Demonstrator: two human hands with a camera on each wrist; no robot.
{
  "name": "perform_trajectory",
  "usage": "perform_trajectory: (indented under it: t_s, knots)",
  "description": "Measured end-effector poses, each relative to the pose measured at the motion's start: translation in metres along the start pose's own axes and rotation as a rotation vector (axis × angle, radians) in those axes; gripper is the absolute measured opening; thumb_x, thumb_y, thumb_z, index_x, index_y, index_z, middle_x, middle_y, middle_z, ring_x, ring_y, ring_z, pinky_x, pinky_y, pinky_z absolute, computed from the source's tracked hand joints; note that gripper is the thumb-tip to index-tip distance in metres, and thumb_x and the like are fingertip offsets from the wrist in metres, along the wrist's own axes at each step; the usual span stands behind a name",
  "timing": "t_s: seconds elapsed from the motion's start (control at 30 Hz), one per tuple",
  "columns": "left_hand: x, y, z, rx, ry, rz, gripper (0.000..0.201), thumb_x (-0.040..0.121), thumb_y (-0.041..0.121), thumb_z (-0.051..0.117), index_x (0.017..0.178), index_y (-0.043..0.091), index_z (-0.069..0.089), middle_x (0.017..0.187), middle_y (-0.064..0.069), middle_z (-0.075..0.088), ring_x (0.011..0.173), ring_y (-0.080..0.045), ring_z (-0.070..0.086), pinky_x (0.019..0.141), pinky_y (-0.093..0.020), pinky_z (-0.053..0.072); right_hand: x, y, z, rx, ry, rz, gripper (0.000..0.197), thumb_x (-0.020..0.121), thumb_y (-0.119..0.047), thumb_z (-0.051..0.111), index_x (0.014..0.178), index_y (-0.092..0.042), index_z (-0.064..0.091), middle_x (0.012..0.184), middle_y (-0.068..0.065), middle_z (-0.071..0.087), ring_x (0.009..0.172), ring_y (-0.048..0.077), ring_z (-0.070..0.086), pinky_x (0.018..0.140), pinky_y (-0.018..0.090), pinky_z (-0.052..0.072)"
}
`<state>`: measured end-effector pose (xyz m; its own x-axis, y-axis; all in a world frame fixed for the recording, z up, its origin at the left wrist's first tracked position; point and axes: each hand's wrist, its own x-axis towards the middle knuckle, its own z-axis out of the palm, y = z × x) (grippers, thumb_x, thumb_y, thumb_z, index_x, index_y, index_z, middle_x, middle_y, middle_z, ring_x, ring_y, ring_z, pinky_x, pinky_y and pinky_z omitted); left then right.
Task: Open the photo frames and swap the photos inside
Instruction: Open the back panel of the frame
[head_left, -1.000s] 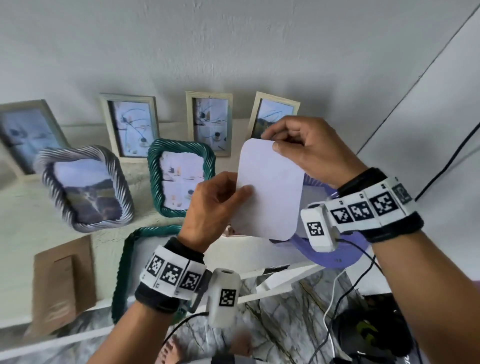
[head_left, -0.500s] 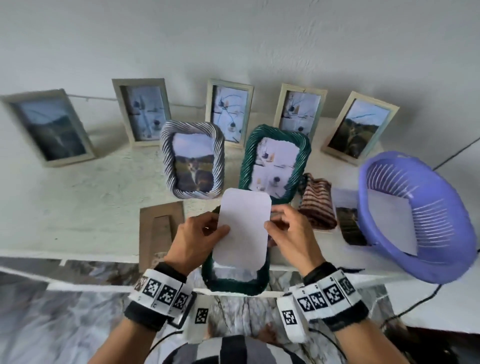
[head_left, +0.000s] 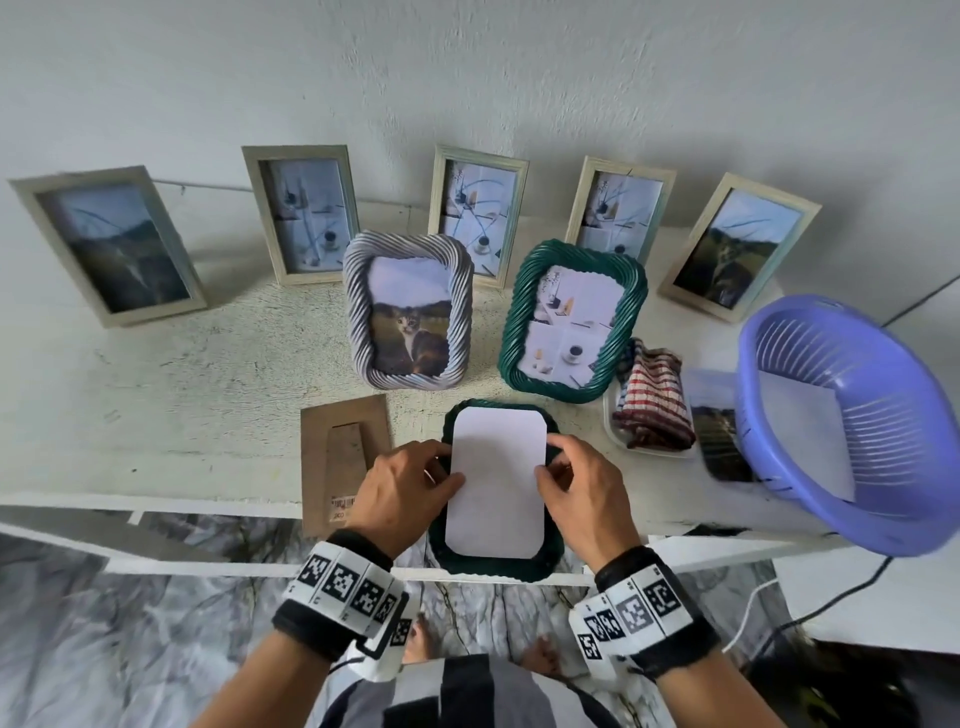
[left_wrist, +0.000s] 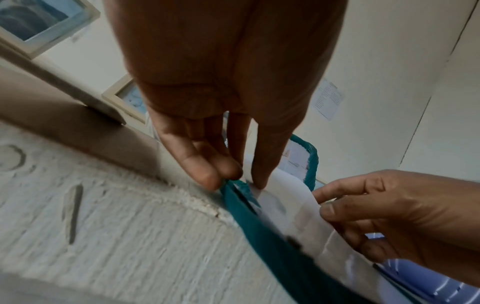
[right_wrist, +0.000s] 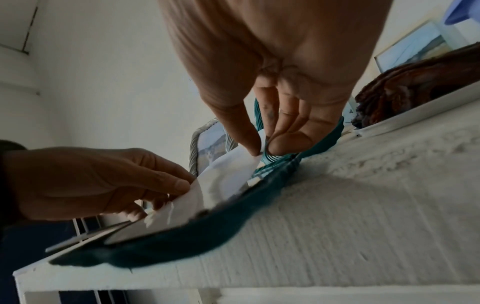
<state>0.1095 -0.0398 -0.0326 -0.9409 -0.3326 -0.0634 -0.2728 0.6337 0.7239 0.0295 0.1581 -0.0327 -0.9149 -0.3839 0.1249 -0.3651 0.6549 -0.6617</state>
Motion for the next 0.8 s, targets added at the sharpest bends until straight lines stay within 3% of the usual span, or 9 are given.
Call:
perform_trajectory:
  t_s: [0.17,0.27,0.4,0.53,0.8]
  knots:
    - [0.0002,0.0002,0.0050,0.066,-0.008,0.008,0.038,0.082,0.026,0.071,0.120,0.023,0.065,0.081,0.007,0.063,0.072,-0.012,0.060,0.072,-0.030,0.052,-0.0028,0.0033,0.0027,-0.065,-0.031,0.021,0.035,0.084,-0.013,0.069,0.118,-0.011,0.064,0.084,0.004,0.060,0.073,0.018,0.055,0.071,0.029,0.045]
    - [0.0003,0.0013,0.0057,0.083,-0.017,-0.002,0.044,0.083,0.027,0.070,0.126,0.024,0.061,0.082,0.006,0.061,0.074,-0.014,0.059,0.073,-0.031,0.051,-0.0028,0.0050,0.0031,-0.073,-0.067,0.039,0.037,0.086,-0.016,0.067,0.122,-0.012,0.063,0.085,0.001,0.054,0.074,0.017,0.052,0.071,0.024,0.040]
    - [0.0007,0.0013,0.0061,0.098,-0.009,0.003,0.039,0.083,0.027,0.070,0.122,0.022,0.063,0.084,0.005,0.060,0.074,-0.015,0.058,0.072,-0.029,0.050,-0.0030,0.0057,0.0051,-0.117,-0.098,0.054,0.033,0.088,-0.020,0.066,0.119,-0.010,0.064,0.092,0.006,0.057,0.083,0.023,0.059,0.073,0.025,0.040]
    - [0.0003,0.0006,0.0065,0.099,-0.004,0.004,0.039,0.083,0.027,0.071,0.121,0.021,0.064,0.084,0.005,0.059,0.074,-0.015,0.058,0.072,-0.029,0.050,-0.0034,0.0068,0.0063,-0.125,-0.106,0.049,0.033,0.089,-0.021,0.065,0.120,-0.010,0.063,0.093,0.005,0.054,0.082,0.023,0.058,0.072,0.021,0.037]
    - [-0.0008,0.0023,0.0054,0.094,0.001,0.008,0.037,0.085,0.031,0.068,0.121,0.021,0.064,0.086,0.004,0.060,0.074,-0.014,0.057,0.070,-0.027,0.048,-0.0033,0.0059,0.0039,-0.103,-0.096,0.037,0.033,0.089,-0.022,0.065,0.119,-0.010,0.064,0.090,0.004,0.055,0.081,0.022,0.057,0.074,0.026,0.042]
